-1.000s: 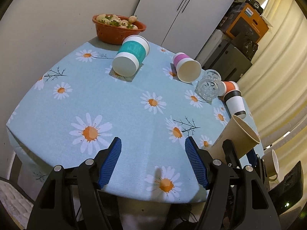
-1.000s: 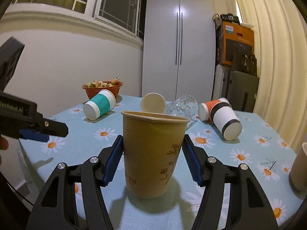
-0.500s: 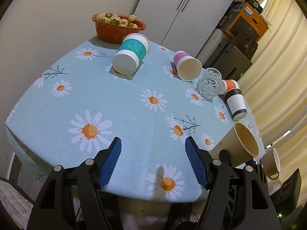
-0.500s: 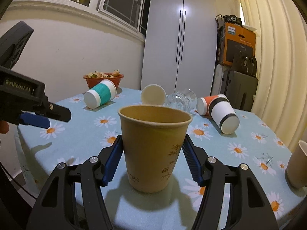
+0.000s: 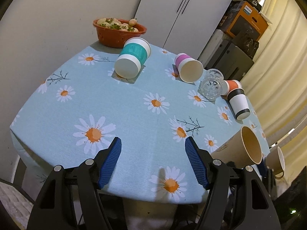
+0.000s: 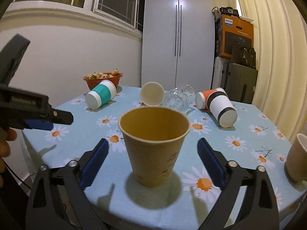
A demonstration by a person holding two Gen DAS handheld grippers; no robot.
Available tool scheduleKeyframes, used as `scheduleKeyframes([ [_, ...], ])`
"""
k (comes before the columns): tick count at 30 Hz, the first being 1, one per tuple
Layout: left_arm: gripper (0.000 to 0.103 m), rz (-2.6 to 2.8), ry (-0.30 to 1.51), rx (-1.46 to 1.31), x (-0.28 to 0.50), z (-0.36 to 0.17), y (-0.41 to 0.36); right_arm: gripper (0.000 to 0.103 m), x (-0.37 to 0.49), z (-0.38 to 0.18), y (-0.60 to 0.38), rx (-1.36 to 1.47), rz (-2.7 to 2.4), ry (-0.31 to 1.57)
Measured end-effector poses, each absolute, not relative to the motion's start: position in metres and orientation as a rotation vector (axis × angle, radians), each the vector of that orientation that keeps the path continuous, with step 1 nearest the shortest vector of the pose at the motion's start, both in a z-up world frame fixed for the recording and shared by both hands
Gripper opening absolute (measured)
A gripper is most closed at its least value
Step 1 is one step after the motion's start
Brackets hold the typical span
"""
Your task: Flip cup upright
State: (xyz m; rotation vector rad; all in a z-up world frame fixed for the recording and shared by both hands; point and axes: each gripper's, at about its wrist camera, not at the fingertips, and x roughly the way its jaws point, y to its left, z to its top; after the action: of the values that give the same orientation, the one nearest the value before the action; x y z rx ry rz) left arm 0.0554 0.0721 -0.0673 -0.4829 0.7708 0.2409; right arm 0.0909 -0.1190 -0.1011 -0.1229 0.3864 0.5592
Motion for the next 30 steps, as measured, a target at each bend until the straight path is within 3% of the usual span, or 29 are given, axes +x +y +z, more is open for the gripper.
scheduleKeyframes([
  [12, 0.067, 0.22, 0.734, -0.386, 0.054, -0.052, 0.053, 0.098, 0.085, -0.049, -0.156, -0.083, 0.58, 0.426],
  [15, 0.08, 0.206, 0.717, -0.354, 0.054, -0.045, 0.045, 0.098, 0.092, -0.032, -0.164, -0.057, 0.597, 0.457],
  [23, 0.082, 0.167, 0.66, -0.233, 0.06, -0.019, 0.019, 0.098, 0.116, -0.004, -0.179, -0.057, 0.605, 0.5],
  [27, 0.091, 0.14, 0.635, -0.174, 0.066, -0.008, 0.007, 0.098, 0.129, -0.001, -0.186, -0.062, 0.597, 0.521],
  [30, 0.091, 0.124, 0.632, -0.146, 0.072, -0.003, 0.001, 0.098, 0.135, 0.0, -0.19, -0.069, 0.594, 0.53],
])
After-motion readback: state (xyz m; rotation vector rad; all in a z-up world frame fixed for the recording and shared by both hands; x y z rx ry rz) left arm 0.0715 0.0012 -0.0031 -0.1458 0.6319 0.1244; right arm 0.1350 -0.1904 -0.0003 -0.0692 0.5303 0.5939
